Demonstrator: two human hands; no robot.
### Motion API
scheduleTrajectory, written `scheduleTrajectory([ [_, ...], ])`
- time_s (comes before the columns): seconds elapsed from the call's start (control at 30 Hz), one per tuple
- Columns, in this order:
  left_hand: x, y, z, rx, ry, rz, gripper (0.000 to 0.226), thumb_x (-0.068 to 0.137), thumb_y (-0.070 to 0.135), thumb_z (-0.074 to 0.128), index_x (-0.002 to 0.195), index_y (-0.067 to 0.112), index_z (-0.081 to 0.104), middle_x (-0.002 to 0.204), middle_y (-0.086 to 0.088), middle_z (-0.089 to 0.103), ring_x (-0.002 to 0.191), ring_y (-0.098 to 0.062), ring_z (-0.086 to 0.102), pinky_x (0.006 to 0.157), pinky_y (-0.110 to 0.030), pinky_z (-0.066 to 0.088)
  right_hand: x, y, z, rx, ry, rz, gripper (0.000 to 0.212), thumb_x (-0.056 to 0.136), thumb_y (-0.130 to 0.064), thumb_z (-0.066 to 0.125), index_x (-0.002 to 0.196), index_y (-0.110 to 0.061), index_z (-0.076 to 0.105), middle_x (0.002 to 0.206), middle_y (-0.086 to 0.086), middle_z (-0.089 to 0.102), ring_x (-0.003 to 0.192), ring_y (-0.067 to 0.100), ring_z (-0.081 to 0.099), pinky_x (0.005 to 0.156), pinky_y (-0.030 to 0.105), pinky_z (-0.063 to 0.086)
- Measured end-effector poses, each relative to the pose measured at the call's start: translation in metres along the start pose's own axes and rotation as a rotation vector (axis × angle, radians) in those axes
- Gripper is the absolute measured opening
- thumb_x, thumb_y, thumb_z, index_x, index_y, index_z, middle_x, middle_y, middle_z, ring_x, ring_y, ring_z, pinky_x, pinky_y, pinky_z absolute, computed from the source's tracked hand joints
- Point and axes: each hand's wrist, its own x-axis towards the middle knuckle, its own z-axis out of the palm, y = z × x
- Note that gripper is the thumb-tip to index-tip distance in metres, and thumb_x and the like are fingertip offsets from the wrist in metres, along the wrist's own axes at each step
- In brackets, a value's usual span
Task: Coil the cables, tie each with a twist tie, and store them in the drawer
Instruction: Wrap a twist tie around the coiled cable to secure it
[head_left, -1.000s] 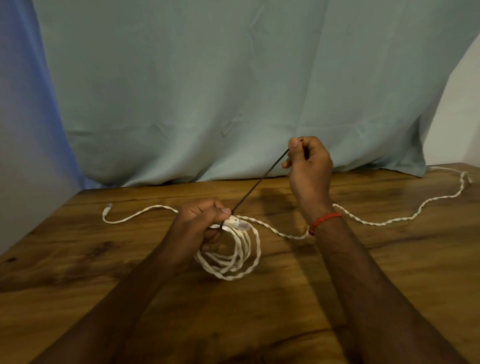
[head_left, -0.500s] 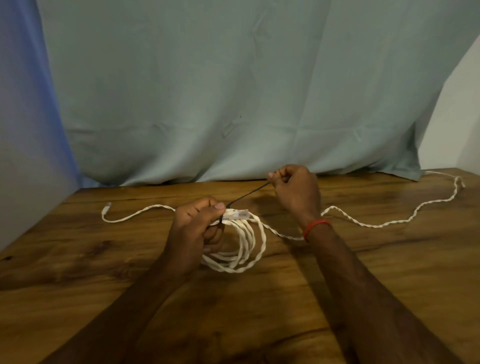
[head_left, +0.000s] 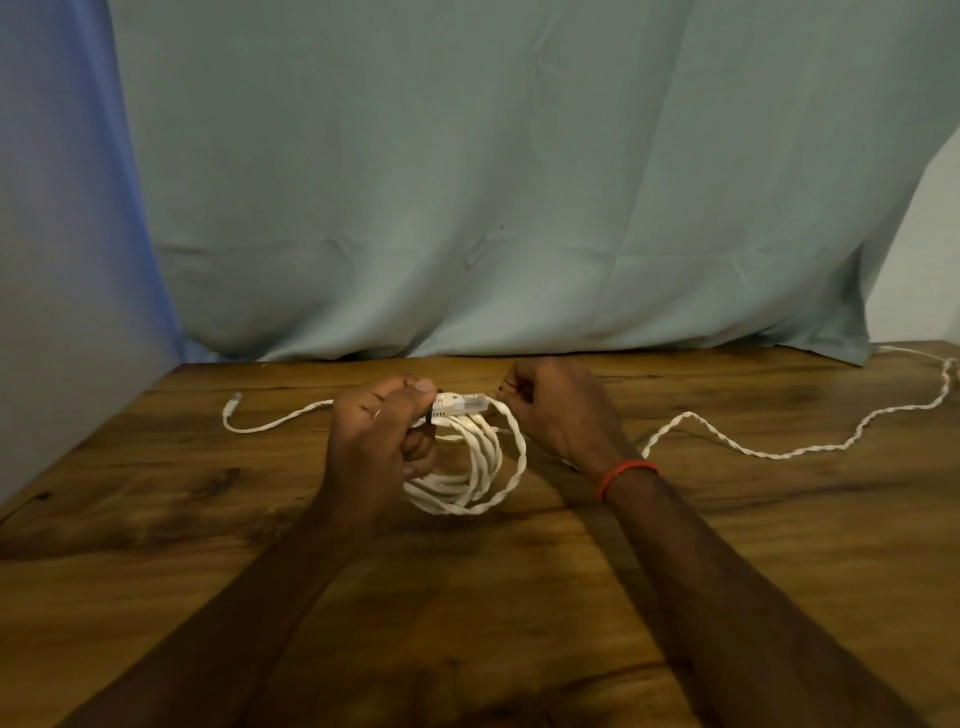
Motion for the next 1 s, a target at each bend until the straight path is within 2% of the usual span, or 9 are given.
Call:
scheduleTrajectory([
  [0.13, 0.006, 0.005, -0.001, -0.04, 0.057, 0.039, 0.04, 0.086, 0.024, 0.059, 0.048, 0.02, 0.048, 0.043, 0.004, 0.025, 0.035, -0.01, 0.019, 0.04, -0.024, 0.014, -0.003, -0.005, -0.001, 0.0, -0.038, -0.176, 0.035, 0.089, -0.053, 0.067, 0.071, -0.024, 0.057, 0.059, -0.008, 0.05, 0.056, 0.006, 0.044, 0.055, 0.026, 0.029],
  [0.3, 0.011, 0.004, -0.002, -0.085, 0.19, -0.013, 0.055, 0.101, 0.013, 0.049, 0.046, 0.018, 0.047, 0.04, 0.003, 0.024, 0.031, -0.008, 0.02, 0.04, -0.022, 0.011, -0.003, -0.015, -0.007, 0.168, 0.07, -0.238, 0.025, 0.09, -0.05, 0.067, 0.096, -0.026, 0.07, 0.08, -0.01, 0.068, 0.071, 0.007, 0.061, 0.063, 0.032, 0.052],
  [0.43, 0.016, 0.003, -0.006, -0.156, 0.271, -0.081, 0.054, 0.101, 0.015, 0.049, 0.047, 0.016, 0.056, 0.037, 0.005, 0.029, 0.028, -0.006, 0.024, 0.038, -0.017, 0.015, -0.006, -0.038, -0.022, 0.545, 0.225, -0.176, 0.013, 0.089, -0.031, 0.074, 0.085, -0.018, 0.073, 0.075, -0.006, 0.07, 0.068, 0.012, 0.064, 0.064, 0.038, 0.054],
  [0.57, 0.021, 0.002, -0.012, -0.244, 0.323, -0.173, 0.038, 0.099, 0.019, 0.05, 0.063, 0.008, 0.05, 0.035, 0.005, 0.032, 0.026, -0.006, 0.027, 0.034, -0.013, 0.019, -0.016, -0.064, -0.033, 0.675, 0.423, -0.3, 0.024, 0.088, -0.032, 0.075, 0.077, -0.011, 0.07, 0.076, -0.002, 0.065, 0.07, 0.016, 0.061, 0.06, 0.034, 0.05],
  [0.67, 0.021, 0.002, -0.014, -0.171, 0.345, -0.185, 0.046, 0.1, 0.016, 0.05, 0.055, 0.011, 0.059, 0.036, 0.003, 0.043, 0.025, -0.007, 0.035, 0.031, -0.013, 0.024, -0.026, -0.078, -0.029, 0.472, 0.421, -0.465, 0.028, 0.085, -0.04, 0.076, 0.074, -0.014, 0.071, 0.077, 0.0, 0.054, 0.07, 0.015, 0.052, 0.056, 0.028, 0.039],
  [0.77, 0.02, 0.002, -0.013, -0.118, 0.319, -0.152, 0.04, 0.101, 0.014, 0.049, 0.063, 0.007, 0.059, 0.04, -0.001, 0.052, 0.026, -0.008, 0.038, 0.032, -0.013, 0.023, -0.032, -0.083, -0.016, -0.063, 0.283, -0.624, 0.018, 0.084, -0.04, 0.072, 0.077, -0.024, 0.072, 0.074, 0.0, 0.062, 0.069, 0.022, 0.06, 0.053, 0.027, 0.031],
  [0.87, 0.018, -0.003, -0.015, 0.037, 0.288, -0.154, 0.051, 0.101, 0.014, 0.049, 0.053, 0.016, 0.064, 0.038, 0.005, 0.042, 0.029, -0.006, 0.031, 0.035, -0.014, 0.023, -0.037, -0.085, -0.007, -0.238, 0.053, -0.499, 0.03, 0.096, -0.048, 0.053, 0.095, -0.025, 0.073, 0.092, 0.002, 0.071, 0.087, 0.026, 0.067, 0.06, 0.031, 0.033],
  [0.93, 0.017, -0.007, -0.017, 0.091, 0.286, -0.172, 0.055, 0.101, 0.016, 0.051, 0.046, 0.019, 0.059, 0.038, 0.006, 0.034, 0.031, -0.007, 0.028, 0.037, -0.015, 0.024, -0.038, -0.082, -0.001, -0.3, 0.016, -0.439, 0.037, 0.099, -0.051, 0.045, 0.102, -0.027, 0.073, 0.099, 0.002, 0.071, 0.092, 0.027, 0.066, 0.063, 0.032, 0.034],
  [1.0, 0.016, -0.007, -0.015, 0.103, 0.298, -0.186, 0.047, 0.101, 0.016, 0.052, 0.053, 0.018, 0.054, 0.037, 0.006, 0.036, 0.03, -0.006, 0.029, 0.037, -0.014, 0.025, -0.038, -0.083, 0.001, -0.292, 0.019, -0.429, 0.035, 0.098, -0.05, 0.045, 0.104, -0.029, 0.072, 0.099, 0.001, 0.07, 0.092, 0.025, 0.066, 0.063, 0.031, 0.033],
])
